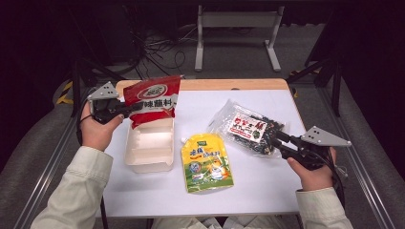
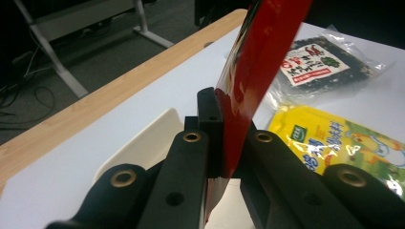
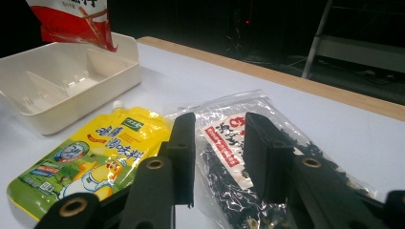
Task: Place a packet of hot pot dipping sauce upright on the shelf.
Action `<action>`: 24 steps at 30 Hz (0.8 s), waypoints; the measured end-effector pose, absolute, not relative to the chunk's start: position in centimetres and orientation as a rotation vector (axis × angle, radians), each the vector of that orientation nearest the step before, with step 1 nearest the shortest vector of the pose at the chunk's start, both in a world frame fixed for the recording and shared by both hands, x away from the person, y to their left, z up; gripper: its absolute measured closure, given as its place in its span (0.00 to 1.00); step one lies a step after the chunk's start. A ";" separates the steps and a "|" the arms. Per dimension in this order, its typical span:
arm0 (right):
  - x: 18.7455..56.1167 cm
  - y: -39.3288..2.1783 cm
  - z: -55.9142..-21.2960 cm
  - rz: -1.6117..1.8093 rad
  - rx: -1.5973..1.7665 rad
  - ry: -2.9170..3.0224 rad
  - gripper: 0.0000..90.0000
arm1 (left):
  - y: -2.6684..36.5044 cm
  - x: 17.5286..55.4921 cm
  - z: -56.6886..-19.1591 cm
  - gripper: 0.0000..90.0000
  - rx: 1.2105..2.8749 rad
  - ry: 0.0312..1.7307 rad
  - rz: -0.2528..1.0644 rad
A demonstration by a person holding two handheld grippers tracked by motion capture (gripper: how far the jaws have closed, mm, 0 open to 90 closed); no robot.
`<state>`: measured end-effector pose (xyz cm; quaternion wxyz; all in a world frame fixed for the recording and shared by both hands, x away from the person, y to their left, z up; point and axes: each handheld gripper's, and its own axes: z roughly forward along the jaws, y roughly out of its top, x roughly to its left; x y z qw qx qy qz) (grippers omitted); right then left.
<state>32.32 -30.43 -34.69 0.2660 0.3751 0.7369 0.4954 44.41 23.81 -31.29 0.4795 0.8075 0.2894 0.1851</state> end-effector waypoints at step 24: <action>31.4 -31.5 -35.0 1.325 1.027 1.991 0.71 | 23.0 48.6 -32.9 1.00 2.070 0.753 0.568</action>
